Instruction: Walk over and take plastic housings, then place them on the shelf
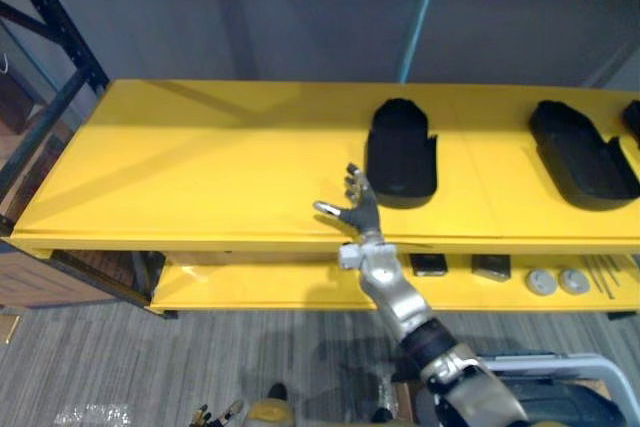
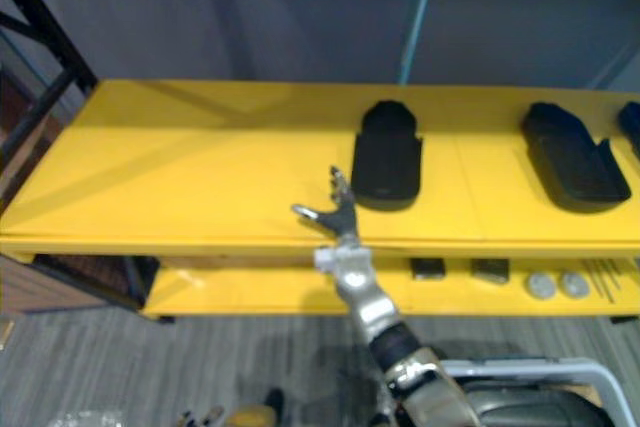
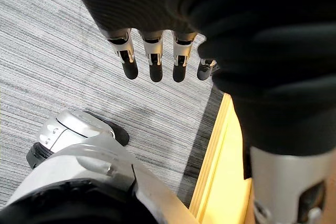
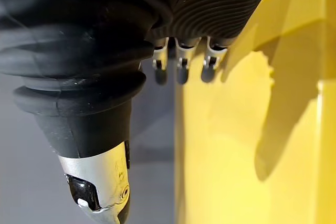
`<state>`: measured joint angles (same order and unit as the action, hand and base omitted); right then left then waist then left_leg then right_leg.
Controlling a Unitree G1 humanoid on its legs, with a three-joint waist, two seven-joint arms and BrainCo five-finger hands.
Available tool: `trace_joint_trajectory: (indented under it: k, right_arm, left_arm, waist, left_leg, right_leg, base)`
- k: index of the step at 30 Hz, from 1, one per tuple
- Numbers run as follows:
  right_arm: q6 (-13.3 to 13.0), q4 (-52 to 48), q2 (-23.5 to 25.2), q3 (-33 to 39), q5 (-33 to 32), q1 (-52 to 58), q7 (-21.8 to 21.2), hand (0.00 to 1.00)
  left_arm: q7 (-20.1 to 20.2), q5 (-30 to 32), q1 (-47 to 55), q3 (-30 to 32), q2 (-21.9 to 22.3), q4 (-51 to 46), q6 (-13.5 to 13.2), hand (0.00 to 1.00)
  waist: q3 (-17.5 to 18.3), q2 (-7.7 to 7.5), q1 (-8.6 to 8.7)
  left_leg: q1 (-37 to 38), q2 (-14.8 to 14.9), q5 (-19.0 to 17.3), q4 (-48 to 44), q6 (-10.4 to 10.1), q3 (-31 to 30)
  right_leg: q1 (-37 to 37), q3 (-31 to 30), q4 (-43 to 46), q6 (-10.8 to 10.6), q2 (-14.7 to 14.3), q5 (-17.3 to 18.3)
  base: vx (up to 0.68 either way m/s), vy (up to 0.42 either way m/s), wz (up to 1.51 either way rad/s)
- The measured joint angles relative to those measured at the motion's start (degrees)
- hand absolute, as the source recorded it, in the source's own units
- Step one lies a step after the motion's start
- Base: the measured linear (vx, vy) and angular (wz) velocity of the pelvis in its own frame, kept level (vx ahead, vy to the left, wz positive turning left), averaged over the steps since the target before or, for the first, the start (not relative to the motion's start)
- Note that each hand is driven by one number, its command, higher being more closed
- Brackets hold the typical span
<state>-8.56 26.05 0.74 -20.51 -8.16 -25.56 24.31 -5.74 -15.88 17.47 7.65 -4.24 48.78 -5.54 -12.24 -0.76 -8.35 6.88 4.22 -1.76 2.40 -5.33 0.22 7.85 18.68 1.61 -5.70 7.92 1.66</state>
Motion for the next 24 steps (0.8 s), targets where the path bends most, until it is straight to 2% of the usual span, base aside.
trace_joint_trajectory:
  k: [16, 24]
  right_arm:
    - [0.3, 1.9, 0.0, 0.3, 0.5, 0.0, 1.0, 0.00]
    - [1.1, 1.9, 0.3, 1.6, 0.6, 0.1, 3.5, 0.00]
  left_arm:
    - [0.0, 0.1, 0.0, 0.0, 0.1, 0.3, -0.3, 0.00]
    - [-0.2, 0.1, 0.0, -0.1, 0.2, 0.3, -0.6, 0.00]
  waist:
    - [-0.1, 0.05, -0.10]
    - [-0.2, 0.24, -0.08]
  left_leg:
    - [0.0, -0.1, 0.0, 0.1, 0.0, 0.0]
    - [0.1, -0.1, 0.0, 0.2, 0.0, 0.1]
  right_leg:
    - [0.0, 0.1, 0.0, -0.1, 0.1, 0.1]
    - [0.0, 0.0, 0.0, -0.1, 0.1, 0.1]
  base:
    - [0.00, 0.000, 0.00]
    - [0.00, 0.000, 0.00]
